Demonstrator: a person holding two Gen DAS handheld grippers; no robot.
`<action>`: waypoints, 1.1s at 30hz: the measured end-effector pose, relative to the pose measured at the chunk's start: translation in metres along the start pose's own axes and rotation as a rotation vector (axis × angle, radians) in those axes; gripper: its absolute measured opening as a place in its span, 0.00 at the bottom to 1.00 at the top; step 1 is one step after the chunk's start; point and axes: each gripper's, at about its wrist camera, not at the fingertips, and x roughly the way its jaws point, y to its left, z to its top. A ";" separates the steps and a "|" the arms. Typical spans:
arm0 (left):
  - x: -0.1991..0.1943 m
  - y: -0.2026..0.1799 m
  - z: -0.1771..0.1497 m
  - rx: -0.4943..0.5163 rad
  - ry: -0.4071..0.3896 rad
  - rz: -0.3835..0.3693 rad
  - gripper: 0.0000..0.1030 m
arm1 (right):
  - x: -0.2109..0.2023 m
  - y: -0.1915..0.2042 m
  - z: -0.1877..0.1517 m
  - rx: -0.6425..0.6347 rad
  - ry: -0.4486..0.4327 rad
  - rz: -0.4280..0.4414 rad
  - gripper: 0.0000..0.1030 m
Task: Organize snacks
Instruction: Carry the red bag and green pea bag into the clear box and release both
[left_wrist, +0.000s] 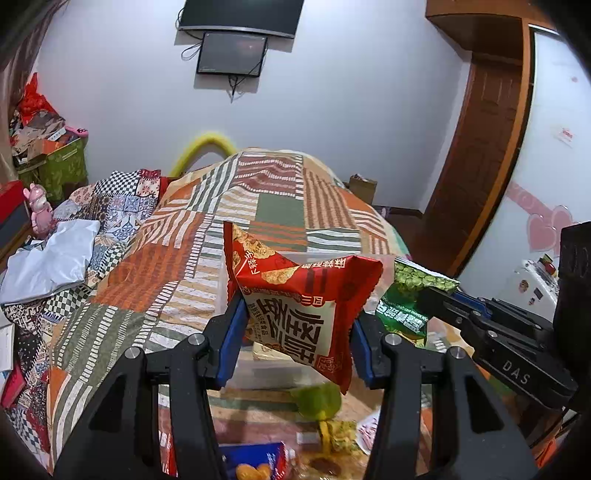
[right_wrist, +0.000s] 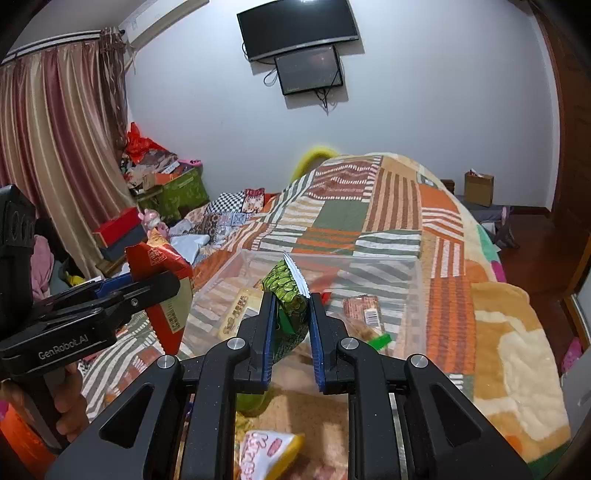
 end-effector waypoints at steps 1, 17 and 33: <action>0.004 0.002 0.000 -0.003 0.004 0.004 0.49 | 0.003 0.000 0.000 0.001 0.005 0.004 0.15; 0.056 0.011 -0.005 -0.025 0.117 0.016 0.51 | 0.052 0.003 -0.003 -0.026 0.131 -0.005 0.18; 0.031 0.005 -0.008 0.028 0.104 0.042 0.61 | 0.025 0.003 -0.004 -0.036 0.117 -0.017 0.33</action>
